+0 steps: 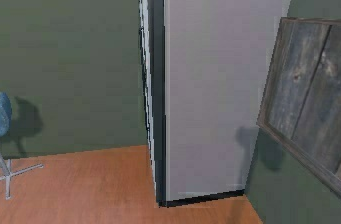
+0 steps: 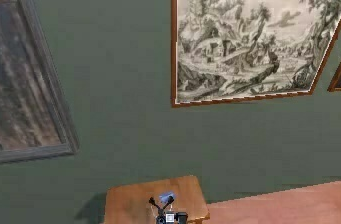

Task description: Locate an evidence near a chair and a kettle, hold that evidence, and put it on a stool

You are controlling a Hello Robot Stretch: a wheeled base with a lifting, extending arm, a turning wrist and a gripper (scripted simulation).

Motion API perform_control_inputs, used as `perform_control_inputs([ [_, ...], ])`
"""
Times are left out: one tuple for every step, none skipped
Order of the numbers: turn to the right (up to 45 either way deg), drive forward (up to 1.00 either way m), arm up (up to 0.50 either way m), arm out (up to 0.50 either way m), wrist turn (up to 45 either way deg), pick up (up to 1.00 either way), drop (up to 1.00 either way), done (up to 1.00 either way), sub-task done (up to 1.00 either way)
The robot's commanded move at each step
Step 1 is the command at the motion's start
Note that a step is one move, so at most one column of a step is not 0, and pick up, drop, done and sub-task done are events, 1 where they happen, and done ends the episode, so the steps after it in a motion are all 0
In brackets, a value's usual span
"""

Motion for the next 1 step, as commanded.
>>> perform_control_inputs([
  [0.0, 0.0, 0.1, 0.0, 0.0, 0.0, 0.0, 0.0, 0.0],
])
